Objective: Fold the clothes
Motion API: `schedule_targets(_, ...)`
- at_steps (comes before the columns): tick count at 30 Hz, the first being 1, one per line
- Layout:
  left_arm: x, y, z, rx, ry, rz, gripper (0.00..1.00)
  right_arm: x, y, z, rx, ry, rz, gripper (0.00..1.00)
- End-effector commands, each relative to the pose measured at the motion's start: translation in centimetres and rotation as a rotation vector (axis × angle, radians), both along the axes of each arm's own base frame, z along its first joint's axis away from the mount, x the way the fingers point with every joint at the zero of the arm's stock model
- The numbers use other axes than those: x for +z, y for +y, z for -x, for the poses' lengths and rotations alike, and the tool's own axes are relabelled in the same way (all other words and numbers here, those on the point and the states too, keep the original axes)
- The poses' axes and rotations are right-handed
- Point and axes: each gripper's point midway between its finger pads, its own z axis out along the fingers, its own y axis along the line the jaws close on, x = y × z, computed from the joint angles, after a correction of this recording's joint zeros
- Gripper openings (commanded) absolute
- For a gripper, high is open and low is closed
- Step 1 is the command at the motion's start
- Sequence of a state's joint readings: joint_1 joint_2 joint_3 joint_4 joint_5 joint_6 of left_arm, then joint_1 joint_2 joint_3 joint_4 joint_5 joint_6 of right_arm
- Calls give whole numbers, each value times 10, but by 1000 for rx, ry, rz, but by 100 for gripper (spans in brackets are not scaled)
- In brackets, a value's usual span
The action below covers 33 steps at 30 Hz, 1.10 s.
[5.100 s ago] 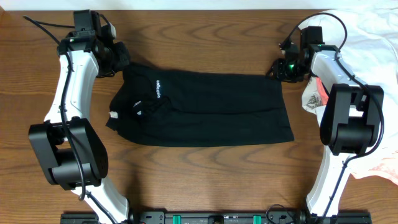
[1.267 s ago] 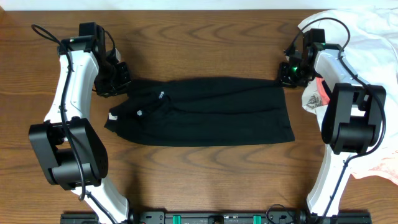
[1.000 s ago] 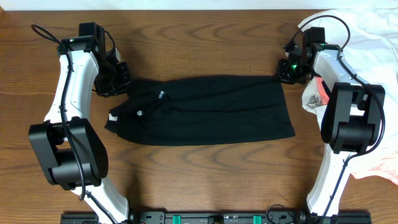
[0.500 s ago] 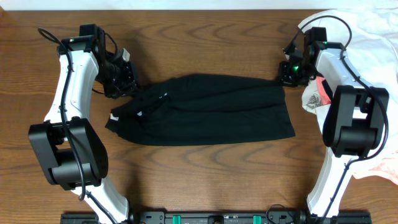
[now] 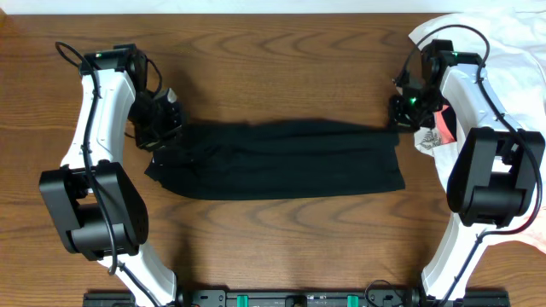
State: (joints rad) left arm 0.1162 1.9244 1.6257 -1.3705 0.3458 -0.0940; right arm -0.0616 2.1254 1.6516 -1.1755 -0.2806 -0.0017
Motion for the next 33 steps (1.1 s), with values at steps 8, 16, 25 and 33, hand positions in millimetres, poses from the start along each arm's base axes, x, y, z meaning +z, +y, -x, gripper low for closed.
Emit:
schedule_targets(8, -11, 39, 4, 40, 41, -210, 6, -3, -49, 28, 51, 92, 294, 31)
schedule_targets(16, -11, 48, 1, 77, 29, -217, 6, -5, -51, 16, 43, 41, 300, 45)
schedule_targets(25, -11, 50, 1, 83, 29, -216, 6, -1, -5, -28, 89, -162, 54, 71)
schedule_targets(33, -12, 50, -1, 84, 21, -217, 6, 5, 27, -26, 211, -199, -82, 77)
